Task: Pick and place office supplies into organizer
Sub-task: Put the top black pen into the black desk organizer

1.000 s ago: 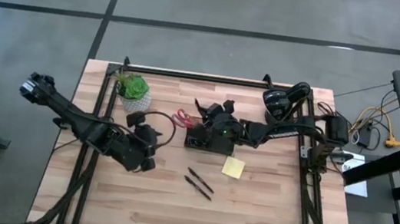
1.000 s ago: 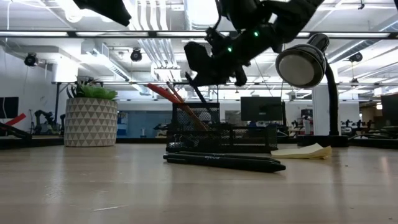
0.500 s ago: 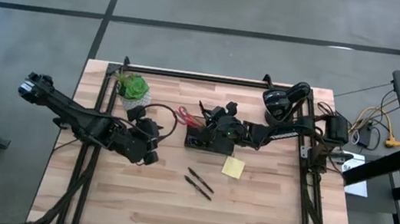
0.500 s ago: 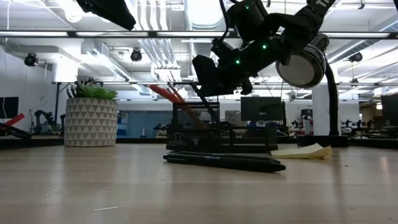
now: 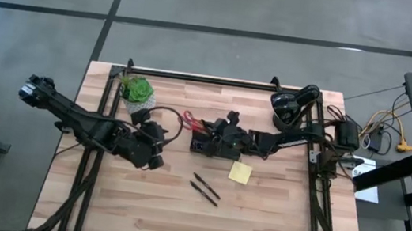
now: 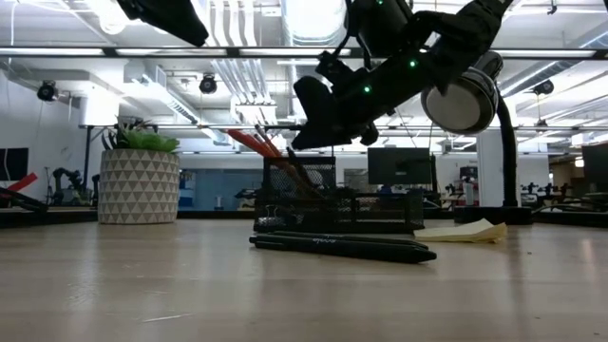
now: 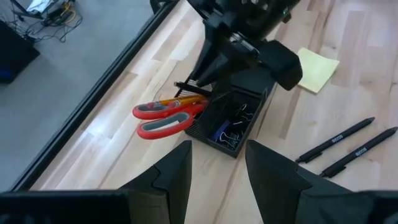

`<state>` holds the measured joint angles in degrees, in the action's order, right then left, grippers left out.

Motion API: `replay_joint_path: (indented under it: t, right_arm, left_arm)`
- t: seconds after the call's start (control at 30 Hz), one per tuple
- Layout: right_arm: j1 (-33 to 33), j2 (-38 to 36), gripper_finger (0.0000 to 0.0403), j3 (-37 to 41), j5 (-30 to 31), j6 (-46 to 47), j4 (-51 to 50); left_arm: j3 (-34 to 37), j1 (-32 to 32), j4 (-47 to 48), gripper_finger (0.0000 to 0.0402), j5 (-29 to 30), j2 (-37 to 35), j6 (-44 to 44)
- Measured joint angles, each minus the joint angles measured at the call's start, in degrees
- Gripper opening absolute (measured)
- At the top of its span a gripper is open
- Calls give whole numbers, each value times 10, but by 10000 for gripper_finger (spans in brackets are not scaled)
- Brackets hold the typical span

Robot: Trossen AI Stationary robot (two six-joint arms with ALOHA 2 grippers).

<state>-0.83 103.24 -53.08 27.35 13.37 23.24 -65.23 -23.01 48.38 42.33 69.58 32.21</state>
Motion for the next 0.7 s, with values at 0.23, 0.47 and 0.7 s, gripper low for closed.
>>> replay_joint_path:
  t: [0.23,0.47,0.7]
  right_arm:
    - [38,-35,54,0,-1,46,-58]
    - [118,-95,54,-1,-75,93,-170]
    - [209,-53,59,-1,-80,157,-253]
  left_arm:
    - [0,6,-23,134,-12,0,0]
    - [0,6,-33,134,-18,1,-1]
    - [0,5,-34,134,-18,1,-1]
